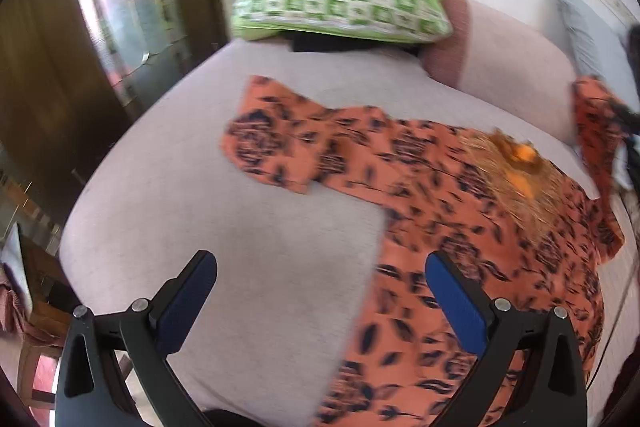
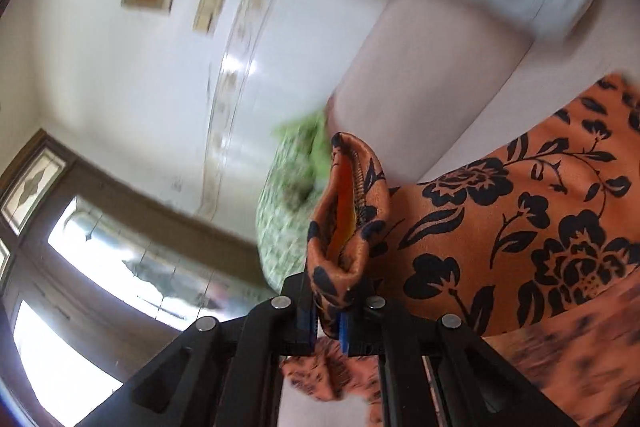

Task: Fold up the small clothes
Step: 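Fold the held sleeve across the blouse body with the right gripper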

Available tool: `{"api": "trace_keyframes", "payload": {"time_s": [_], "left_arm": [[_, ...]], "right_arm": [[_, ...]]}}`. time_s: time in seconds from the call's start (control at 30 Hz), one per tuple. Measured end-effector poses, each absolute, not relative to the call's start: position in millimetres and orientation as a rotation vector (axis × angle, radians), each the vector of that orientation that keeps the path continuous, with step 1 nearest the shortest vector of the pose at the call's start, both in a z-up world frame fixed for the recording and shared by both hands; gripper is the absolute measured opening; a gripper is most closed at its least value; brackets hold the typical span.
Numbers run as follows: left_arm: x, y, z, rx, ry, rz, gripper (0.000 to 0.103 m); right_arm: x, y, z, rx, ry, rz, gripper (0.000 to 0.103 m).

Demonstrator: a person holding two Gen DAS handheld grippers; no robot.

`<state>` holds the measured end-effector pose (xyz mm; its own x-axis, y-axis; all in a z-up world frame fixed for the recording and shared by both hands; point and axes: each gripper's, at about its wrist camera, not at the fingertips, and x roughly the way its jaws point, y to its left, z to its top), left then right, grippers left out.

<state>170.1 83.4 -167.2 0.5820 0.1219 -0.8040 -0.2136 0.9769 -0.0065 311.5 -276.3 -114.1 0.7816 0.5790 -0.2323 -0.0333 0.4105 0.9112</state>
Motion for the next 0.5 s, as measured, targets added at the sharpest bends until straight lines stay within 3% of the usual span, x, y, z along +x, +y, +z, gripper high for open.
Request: {"api": "trace_keyframes", "payload": {"time_s": [0.13, 0.23, 0.4, 0.47, 0.5], "left_arm": [[170.1, 123.2, -170.0, -0.150, 0.928, 0.240, 0.103], [172.0, 143.4, -178.0, -0.187, 0.951, 0.262, 0.103], [179.1, 150.3, -188.9, -0.216, 0.970, 0.264, 0.103], [185.1, 144.4, -190.6, -0.208, 0.966, 0.253, 0.103], [188.9, 141.1, -190.7, -0.209, 0.960, 0.244, 0.103]], "right_arm": [[347.3, -171.5, -149.5, 1.055, 0.762, 0.467, 0.013], [354.1, -119.7, -174.8, 0.991, 0.911, 0.509, 0.033], [339.2, -111.9, -166.8, 0.847, 0.881, 0.597, 0.038], [330.8, -133.1, -153.8, 0.779, 0.836, 0.530, 0.068], [314.2, -147.9, -149.0, 0.753, 0.819, 0.477, 0.070]]}}
